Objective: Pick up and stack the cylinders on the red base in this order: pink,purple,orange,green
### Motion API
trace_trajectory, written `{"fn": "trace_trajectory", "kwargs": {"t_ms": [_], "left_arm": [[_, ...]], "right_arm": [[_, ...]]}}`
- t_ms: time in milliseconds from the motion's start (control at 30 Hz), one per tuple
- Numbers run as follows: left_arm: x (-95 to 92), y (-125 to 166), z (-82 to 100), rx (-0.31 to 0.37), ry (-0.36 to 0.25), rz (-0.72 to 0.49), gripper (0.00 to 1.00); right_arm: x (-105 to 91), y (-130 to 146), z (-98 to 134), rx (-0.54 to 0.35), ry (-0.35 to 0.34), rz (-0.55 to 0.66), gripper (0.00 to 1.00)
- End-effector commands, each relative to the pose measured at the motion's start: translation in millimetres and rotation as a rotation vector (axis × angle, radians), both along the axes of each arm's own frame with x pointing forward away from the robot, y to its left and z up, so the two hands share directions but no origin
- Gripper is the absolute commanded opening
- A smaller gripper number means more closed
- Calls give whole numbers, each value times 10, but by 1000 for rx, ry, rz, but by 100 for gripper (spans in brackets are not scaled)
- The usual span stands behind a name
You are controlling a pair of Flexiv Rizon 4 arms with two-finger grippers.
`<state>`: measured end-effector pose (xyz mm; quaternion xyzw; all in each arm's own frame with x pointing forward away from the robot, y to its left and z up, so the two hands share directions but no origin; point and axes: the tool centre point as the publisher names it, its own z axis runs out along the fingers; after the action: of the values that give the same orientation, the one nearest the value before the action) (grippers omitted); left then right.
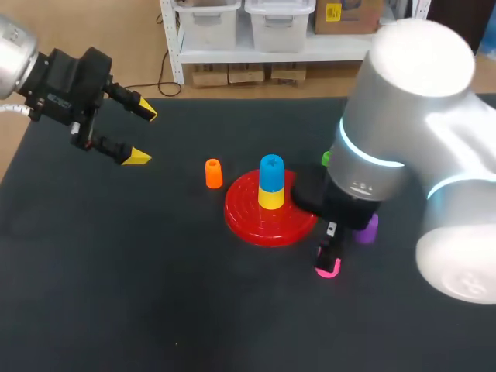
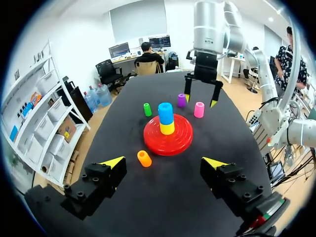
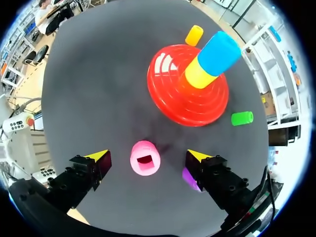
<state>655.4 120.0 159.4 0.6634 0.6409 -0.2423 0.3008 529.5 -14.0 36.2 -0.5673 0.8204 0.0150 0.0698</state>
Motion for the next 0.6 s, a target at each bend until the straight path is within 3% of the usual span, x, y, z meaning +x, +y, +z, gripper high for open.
{"fn": "trace_trajectory", "kwargs": {"t_ms": [33, 600], "left_arm": [[9, 6, -7, -1, 0, -3, 100], [9, 6, -7, -1, 0, -3, 100]], "right_arm": [[21, 30, -64, -27, -5, 5, 100], [15, -95, -200, -42, 27, -20, 100]]}}
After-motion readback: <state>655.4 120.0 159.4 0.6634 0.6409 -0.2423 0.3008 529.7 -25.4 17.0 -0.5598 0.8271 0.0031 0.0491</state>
